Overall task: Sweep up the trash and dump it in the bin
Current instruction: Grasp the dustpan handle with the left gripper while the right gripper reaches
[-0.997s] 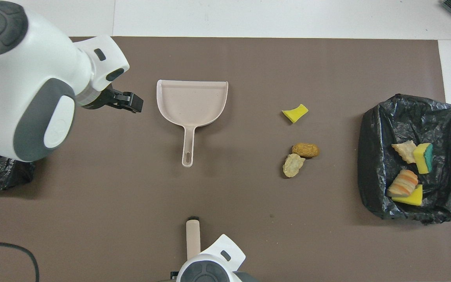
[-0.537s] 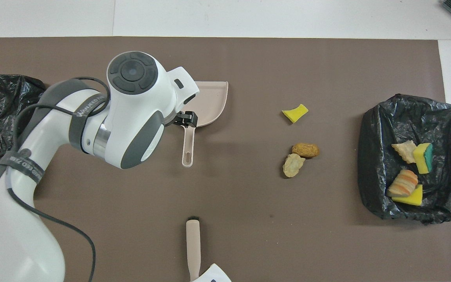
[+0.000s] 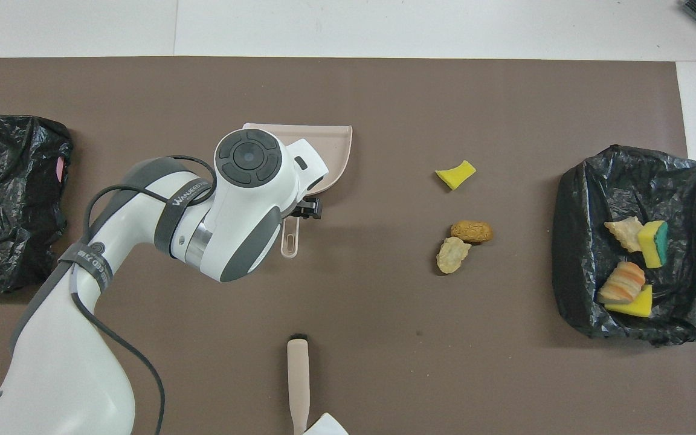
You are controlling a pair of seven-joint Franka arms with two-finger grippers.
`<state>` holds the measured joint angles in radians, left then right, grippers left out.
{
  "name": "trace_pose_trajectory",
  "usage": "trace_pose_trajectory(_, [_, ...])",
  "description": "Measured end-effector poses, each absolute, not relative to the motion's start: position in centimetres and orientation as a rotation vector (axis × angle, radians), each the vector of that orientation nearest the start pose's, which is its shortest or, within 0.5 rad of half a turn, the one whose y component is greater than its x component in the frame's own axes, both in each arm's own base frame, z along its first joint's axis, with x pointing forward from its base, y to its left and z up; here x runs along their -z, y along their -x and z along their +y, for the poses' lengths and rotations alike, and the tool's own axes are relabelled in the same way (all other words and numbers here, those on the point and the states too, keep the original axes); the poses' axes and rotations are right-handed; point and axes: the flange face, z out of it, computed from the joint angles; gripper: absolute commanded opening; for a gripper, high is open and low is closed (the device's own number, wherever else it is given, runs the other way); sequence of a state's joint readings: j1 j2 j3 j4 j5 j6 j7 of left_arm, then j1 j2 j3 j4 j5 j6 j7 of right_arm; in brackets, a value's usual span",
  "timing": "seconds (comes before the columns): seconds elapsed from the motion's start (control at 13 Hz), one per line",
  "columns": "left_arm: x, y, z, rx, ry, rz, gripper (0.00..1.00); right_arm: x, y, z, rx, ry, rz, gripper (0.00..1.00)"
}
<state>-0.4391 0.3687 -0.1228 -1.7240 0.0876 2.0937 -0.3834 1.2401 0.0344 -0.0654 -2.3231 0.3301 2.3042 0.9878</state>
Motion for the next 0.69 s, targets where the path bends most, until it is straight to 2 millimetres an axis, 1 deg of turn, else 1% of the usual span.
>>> trace_pose_trajectory(0.08, [-36.3, -55.4, -34.1, 0.034, 3.100, 0.347, 1.00, -32.1, -18.9, 46.9, -0.359, 3.056, 0.063, 0.00])
trace_pose_trajectory(0.23, [-34.8, -54.3, -34.8, 0.043, 3.102, 0.374, 1.00, -32.1, -18.9, 47.0, -0.359, 3.055, 0.065, 0.00])
trace_pose_trajectory(0.31, [-34.6, -54.2, -35.0, 0.047, 3.103, 0.378, 1.00, -32.2, -19.0, 47.0, -0.358, 3.054, 0.068, 0.00])
trace_pose_trajectory(0.38, [-34.7, -54.2, -35.0, 0.052, 3.104, 0.378, 0.96, -32.3, -19.2, 47.0, -0.356, 3.051, 0.071, 0.00])
trace_pose_trajectory(0.54, [-34.9, -54.5, -34.8, 0.065, 3.107, 0.371, 0.82, -32.6, -19.6, 47.1, -0.353, 3.046, 0.080, 0.00])
trace_pose_trajectory(0.61, [-34.9, -54.7, -34.7, 0.075, 3.110, 0.363, 0.78, -32.8, -19.9, 47.1, -0.351, 3.042, 0.086, 0.00])
trace_pose_trajectory(0.69, [-35.0, -54.9, -34.6, 0.090, 3.113, 0.359, 0.72, -32.9, -20.0, 47.2, -0.349, 3.040, 0.089, 0.00])
